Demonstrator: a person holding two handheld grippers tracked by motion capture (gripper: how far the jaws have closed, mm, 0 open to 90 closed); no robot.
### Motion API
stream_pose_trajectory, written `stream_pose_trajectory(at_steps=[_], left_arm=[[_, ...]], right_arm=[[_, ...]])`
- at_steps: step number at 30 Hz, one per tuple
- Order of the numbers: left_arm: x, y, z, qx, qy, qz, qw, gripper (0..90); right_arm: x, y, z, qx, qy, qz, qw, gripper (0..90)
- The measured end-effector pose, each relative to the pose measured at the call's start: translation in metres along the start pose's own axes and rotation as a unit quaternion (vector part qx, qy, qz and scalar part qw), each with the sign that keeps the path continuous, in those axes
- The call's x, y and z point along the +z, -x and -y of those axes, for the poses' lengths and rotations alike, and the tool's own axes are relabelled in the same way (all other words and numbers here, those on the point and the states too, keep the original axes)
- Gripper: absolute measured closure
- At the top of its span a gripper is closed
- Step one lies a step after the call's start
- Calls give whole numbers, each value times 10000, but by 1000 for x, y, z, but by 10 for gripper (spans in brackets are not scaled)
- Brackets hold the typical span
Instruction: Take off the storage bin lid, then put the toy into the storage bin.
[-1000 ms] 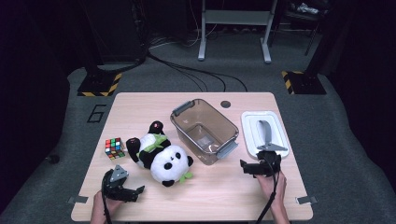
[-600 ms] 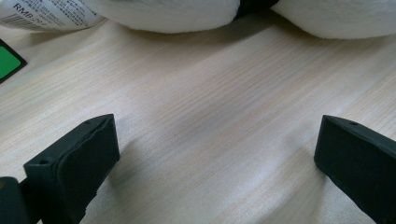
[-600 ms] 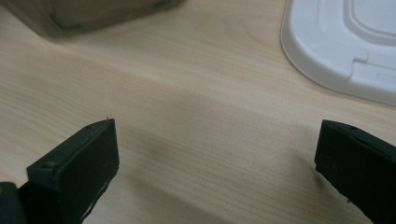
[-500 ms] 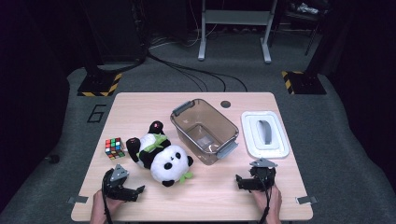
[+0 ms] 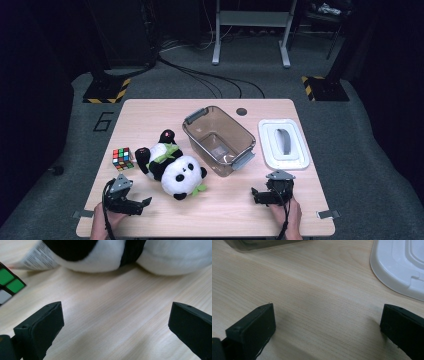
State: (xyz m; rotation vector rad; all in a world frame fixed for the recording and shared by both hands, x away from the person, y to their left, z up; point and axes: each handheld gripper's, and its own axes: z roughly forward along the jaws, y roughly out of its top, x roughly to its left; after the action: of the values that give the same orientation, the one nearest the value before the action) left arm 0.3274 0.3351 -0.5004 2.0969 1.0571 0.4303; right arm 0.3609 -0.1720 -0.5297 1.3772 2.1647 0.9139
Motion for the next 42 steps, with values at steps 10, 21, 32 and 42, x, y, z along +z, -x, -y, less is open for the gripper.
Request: stream_pose_trajectory(at_steps=[10,21,32,42], left_arm=[[-20,2,-38,265,261,14,9993,0],[-26,3,-79,549,323,120,9979,0],[-18,-1,-121,693,325,382,9963,0],[7,3,-147,874,48,534,9947,0]], right_arm=[[0,1,0,-64,-9,0,10000,0],[0,0,0,-56,-5,-7,10000,0],[0,1,0,-71,-4,3,10000,0],[0,1,0,-71,0,2,10000,0]])
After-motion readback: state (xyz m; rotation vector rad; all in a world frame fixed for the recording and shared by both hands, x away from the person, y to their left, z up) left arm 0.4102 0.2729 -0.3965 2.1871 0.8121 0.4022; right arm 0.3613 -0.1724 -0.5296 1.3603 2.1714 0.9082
